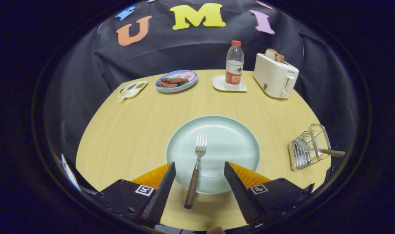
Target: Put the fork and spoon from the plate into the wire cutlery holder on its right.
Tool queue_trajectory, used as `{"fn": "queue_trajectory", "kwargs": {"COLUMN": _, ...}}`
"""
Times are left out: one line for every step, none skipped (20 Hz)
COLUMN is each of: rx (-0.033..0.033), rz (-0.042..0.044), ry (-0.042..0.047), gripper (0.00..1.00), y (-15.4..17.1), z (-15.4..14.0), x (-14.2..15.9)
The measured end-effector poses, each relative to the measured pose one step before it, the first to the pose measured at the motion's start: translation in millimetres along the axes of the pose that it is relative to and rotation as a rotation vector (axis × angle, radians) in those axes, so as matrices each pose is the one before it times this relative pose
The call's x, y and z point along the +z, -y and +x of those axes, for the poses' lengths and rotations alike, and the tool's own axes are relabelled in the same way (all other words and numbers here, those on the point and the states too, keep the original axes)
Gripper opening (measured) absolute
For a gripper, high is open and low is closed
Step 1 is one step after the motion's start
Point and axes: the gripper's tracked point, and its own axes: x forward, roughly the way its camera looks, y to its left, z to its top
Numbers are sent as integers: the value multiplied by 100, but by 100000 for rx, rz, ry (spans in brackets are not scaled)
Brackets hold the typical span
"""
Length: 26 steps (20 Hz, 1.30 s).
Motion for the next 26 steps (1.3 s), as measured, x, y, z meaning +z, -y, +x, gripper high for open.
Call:
{"fn": "queue_trajectory", "kwargs": {"rx": -911, "rz": -111, "ry": -1502, "gripper": 90, "y": 70, "z": 498, "x": -360}}
{"fn": "queue_trajectory", "kwargs": {"rx": 31, "rz": 283, "ry": -1687, "gripper": 89, "y": -175, "z": 591, "x": -442}}
{"fn": "queue_trajectory", "kwargs": {"rx": -580, "rz": -158, "ry": -1750, "gripper": 82, "y": -27, "z": 451, "x": -454}}
{"fn": "queue_trajectory", "kwargs": {"rx": -753, "rz": -803, "ry": -968, "gripper": 74, "y": 134, "z": 340, "x": -250}}
{"fn": "queue_trajectory", "kwargs": {"rx": -749, "rz": -793, "ry": -582, "gripper": 64, "y": 85, "z": 313, "x": -165}}
{"fn": "queue_trajectory", "kwargs": {"rx": -550, "rz": -395, "ry": -561, "gripper": 58, "y": 51, "z": 269, "x": -274}}
{"fn": "queue_trajectory", "kwargs": {"rx": 69, "rz": -186, "ry": -712, "gripper": 51, "y": -5, "z": 326, "x": -142}}
{"fn": "queue_trajectory", "kwargs": {"rx": -70, "rz": -115, "ry": -953, "gripper": 45, "y": -1, "z": 116, "x": -261}}
{"fn": "queue_trajectory", "kwargs": {"rx": -583, "rz": -75, "ry": -733, "gripper": 39, "y": 120, "z": 344, "x": -76}}
{"fn": "queue_trajectory", "kwargs": {"rx": -515, "rz": 207, "ry": -713, "gripper": 29, "y": 303, "z": -34, "x": -212}}
{"fn": "queue_trajectory", "kwargs": {"rx": 323, "rz": 4, "ry": -1329, "gripper": 19, "y": -5, "z": 70, "x": -107}}
{"fn": "queue_trajectory", "kwargs": {"rx": -2064, "rz": -392, "ry": -189, "gripper": 18, "y": 396, "z": 459, "x": 20}}
{"fn": "queue_trajectory", "kwargs": {"rx": 42, "rz": 414, "ry": -179, "gripper": 6, "y": 167, "z": -463, "x": -86}}
{"fn": "queue_trajectory", "kwargs": {"rx": 1581, "rz": 184, "ry": -1334, "gripper": 6, "y": 123, "z": -212, "x": -45}}
{"fn": "queue_trajectory", "kwargs": {"rx": 162, "rz": 333, "ry": -266, "gripper": 5, "y": 361, "z": -273, "x": 336}}
{"fn": "queue_trajectory", "kwargs": {"rx": -805, "rz": 204, "ry": 419, "gripper": 5, "y": 617, "z": -413, "x": 275}}
{"fn": "queue_trajectory", "kwargs": {"rx": 311, "rz": 320, "ry": -544, "gripper": 1, "y": 575, "z": -1077, "x": 290}}
{"fn": "queue_trajectory", "kwargs": {"rx": 1340, "rz": 812, "ry": 253, "gripper": 1, "y": 688, "z": -619, "x": 566}}
{"fn": "queue_trajectory", "kwargs": {"rx": -28, "rz": -464, "ry": 75, "gripper": 0, "y": 968, "z": -1069, "x": 835}}
{"fn": "queue_trajectory", "kwargs": {"rx": 955, "rz": -305, "ry": 436, "gripper": 0, "y": 994, "z": -1335, "x": 855}}
{"fn": "queue_trajectory", "kwargs": {"rx": 744, "rz": -798, "ry": -1, "gripper": 0, "y": 1093, "z": -1280, "x": 903}}
{"fn": "queue_trajectory", "kwargs": {"rx": 687, "rz": -317, "ry": 423, "gripper": 0, "y": 1356, "z": -1405, "x": 925}}
{"fn": "queue_trajectory", "kwargs": {"rx": -6, "rz": -273, "ry": -191, "gripper": 1, "y": 1527, "z": -1297, "x": 885}}
{"fn": "queue_trajectory", "kwargs": {"rx": -474, "rz": -97, "ry": -17, "gripper": 1, "y": 1821, "z": -1319, "x": 818}}
{"fn": "queue_trajectory", "kwargs": {"rx": -176, "rz": 306, "ry": -199, "gripper": 0, "y": 1710, "z": -1273, "x": 675}}
{"fn": "queue_trajectory", "kwargs": {"rx": 63, "rz": 881, "ry": -404, "gripper": 0, "y": 1568, "z": -1319, "x": 630}}
